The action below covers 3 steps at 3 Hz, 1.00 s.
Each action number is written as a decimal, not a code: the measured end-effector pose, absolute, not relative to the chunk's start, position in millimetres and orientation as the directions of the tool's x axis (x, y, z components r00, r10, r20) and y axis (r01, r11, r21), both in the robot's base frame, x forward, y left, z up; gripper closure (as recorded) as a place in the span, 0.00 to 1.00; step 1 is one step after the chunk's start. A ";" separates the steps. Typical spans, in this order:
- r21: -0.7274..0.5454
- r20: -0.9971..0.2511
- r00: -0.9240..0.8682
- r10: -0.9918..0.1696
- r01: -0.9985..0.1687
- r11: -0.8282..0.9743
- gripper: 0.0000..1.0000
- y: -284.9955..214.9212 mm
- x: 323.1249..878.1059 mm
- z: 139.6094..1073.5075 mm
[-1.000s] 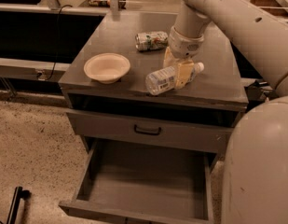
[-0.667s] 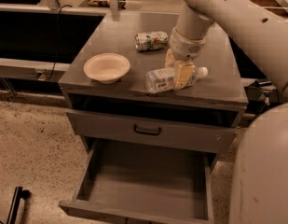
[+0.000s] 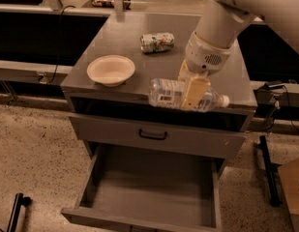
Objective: Place blue plastic bottle into middle drawer
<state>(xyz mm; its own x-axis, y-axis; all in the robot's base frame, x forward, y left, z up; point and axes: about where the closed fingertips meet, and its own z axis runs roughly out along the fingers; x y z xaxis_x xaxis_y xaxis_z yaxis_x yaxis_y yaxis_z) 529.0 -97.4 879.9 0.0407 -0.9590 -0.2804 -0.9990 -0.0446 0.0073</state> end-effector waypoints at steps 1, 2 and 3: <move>0.097 -0.267 -0.075 -0.961 -0.994 0.051 1.00 -93.0 504.3 860.4; 0.093 -0.269 -0.076 -0.960 -0.994 0.053 1.00 -92.4 505.8 860.1; 0.065 -0.293 -0.112 -0.949 -0.993 0.097 1.00 -88.9 505.4 842.2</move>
Offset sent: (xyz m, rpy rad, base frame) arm -0.0255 0.0050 -0.0171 -0.0078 0.0873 -0.0896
